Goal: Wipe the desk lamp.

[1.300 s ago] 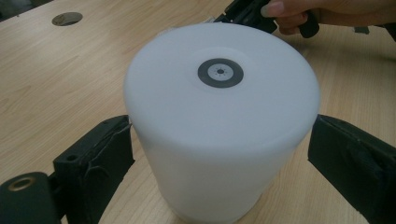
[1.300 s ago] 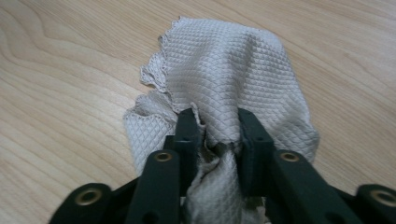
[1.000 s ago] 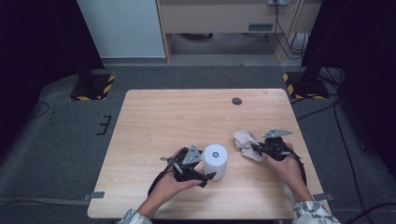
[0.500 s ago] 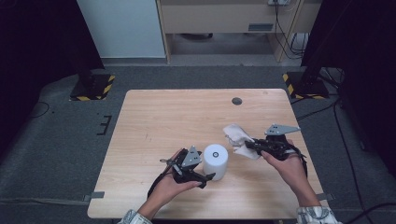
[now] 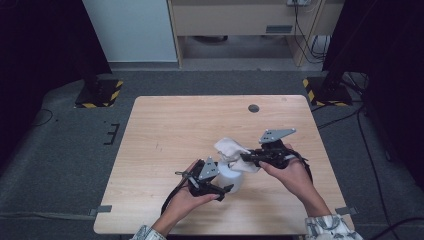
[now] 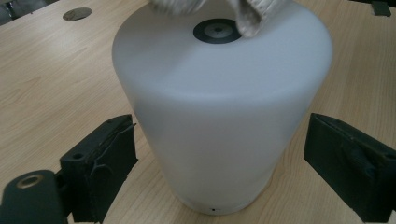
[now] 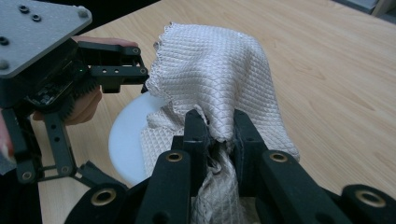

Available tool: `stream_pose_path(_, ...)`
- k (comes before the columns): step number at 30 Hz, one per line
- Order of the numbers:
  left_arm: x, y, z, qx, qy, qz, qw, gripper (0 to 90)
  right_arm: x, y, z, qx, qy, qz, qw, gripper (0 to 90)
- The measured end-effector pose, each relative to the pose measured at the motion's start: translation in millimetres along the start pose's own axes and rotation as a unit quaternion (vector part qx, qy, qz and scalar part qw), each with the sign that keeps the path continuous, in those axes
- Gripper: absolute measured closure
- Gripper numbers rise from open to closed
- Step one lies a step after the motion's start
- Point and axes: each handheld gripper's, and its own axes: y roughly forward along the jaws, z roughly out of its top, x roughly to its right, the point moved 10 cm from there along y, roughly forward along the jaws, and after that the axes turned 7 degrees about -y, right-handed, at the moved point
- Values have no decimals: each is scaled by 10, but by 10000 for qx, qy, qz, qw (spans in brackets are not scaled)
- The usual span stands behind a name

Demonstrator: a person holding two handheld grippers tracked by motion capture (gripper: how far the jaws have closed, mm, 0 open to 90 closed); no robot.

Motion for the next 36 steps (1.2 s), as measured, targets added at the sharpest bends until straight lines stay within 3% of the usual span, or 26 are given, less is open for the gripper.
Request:
stream_pose_path(7, -13, 14, 13, 23, 2, 24, 10000, 124, -29, 190, 23, -185, -15, 66, 9998, 792)
stream_pose_path(12, 3, 26, 6, -3, 9, -26, 10000, 124, -142, 248, 64, -250, -181, 137, 9994, 792)
stream_pose_path(14, 21, 31, 9, 9, 2, -100, 9999, 123, -173, 254, 65, -267, -217, 163, 9993, 792)
stream_pose_path(17, -28, 15, -3, -29, 7, 119, 9999, 124, -260, 251, 56, -301, -342, 247, 9987, 792)
stream_pose_path(21, -8, 30, -5, -15, 10, 22, 10000, 124, -358, 136, -22, -322, -458, 276, 9981, 793)
stream_pose_path(25, -13, 33, -10, -33, 15, 48, 10000, 124, -348, 34, -83, -374, -468, 237, 9979, 793)
stream_pose_path(28, -11, 40, -7, -39, 24, 62, 10000, 119, -245, -65, -110, -397, -403, 125, 9983, 792)
stream_pose_path(32, -13, 38, -8, -39, 20, 44, 10000, 120, -118, -70, -85, -422, -318, 24, 9986, 793)
stream_pose_path(36, -13, 32, -6, -41, 29, 41, 10000, 121, -5, 41, -38, -531, -274, 24, 9982, 793)
